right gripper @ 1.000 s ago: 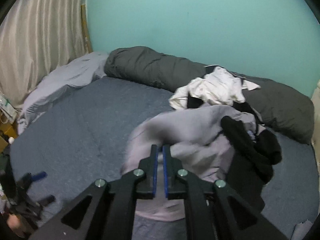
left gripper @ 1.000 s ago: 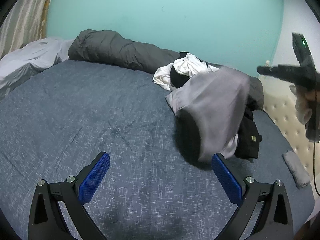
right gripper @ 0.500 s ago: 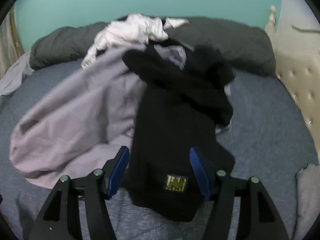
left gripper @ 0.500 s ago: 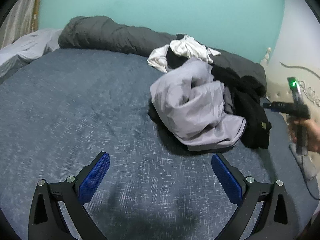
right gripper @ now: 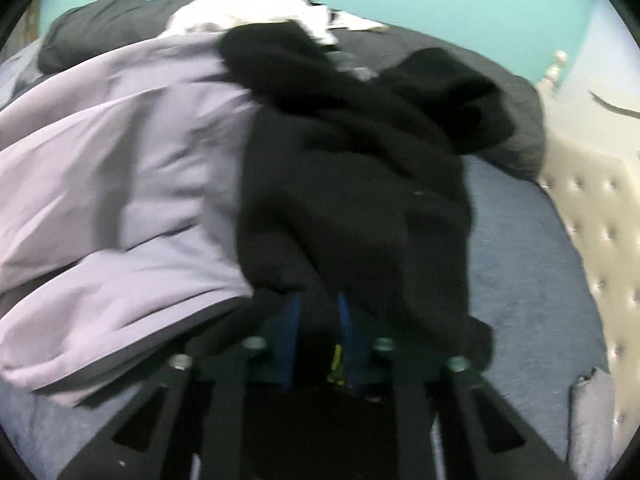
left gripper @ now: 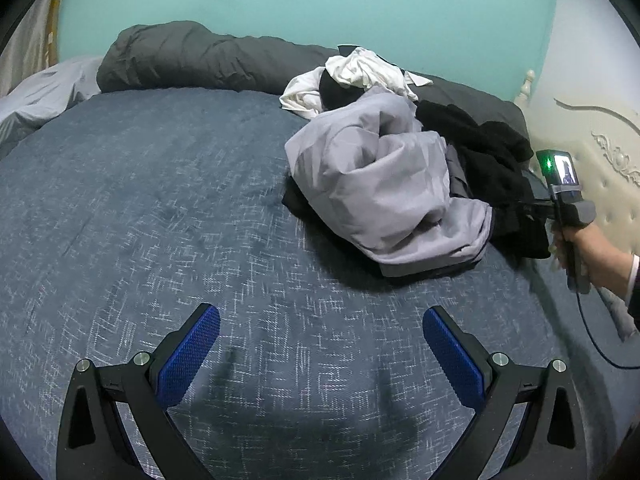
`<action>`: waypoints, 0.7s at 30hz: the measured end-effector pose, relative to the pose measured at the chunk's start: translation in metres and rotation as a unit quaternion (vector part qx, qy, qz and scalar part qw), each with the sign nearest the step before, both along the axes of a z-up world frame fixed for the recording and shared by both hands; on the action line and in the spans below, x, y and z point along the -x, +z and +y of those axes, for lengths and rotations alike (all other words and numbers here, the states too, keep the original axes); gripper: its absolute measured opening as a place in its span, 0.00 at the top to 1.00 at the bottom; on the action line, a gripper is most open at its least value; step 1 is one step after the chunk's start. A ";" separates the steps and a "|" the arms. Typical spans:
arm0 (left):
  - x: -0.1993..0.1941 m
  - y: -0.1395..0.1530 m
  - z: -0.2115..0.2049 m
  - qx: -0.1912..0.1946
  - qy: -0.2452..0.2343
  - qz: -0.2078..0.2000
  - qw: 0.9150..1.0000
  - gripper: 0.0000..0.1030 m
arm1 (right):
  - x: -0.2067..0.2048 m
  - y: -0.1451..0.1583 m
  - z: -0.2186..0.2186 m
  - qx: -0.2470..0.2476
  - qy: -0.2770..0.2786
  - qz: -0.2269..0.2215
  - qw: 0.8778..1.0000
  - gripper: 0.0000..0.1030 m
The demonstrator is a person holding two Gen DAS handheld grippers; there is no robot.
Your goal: Fold clothes
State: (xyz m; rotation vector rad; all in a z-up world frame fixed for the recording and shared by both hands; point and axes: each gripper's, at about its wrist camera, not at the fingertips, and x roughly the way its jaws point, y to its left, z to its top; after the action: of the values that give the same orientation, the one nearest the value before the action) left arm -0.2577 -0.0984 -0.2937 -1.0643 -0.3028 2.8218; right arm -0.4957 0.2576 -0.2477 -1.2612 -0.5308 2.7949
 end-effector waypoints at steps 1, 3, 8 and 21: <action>0.000 0.001 -0.001 0.001 0.001 0.002 1.000 0.00 | 0.004 0.001 0.007 -0.008 -0.012 0.007 1.000 0.90; 0.000 0.001 -0.003 -0.003 0.002 0.002 1.000 0.00 | 0.014 0.005 0.026 -0.021 -0.045 0.020 0.999 0.91; 0.003 -0.001 -0.004 -0.006 0.002 -0.003 1.000 0.00 | 0.040 0.013 0.077 -0.037 -0.121 0.035 0.991 0.91; 0.003 0.001 0.002 -0.010 -0.005 -0.002 1.000 0.00 | -0.031 0.056 0.081 0.126 -0.040 0.083 0.988 0.52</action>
State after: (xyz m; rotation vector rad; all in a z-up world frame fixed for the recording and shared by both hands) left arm -0.2607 -0.0962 -0.2925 -1.0634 -0.3241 2.8029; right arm -0.4645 0.3383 -0.1914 -1.0411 -0.1186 2.9318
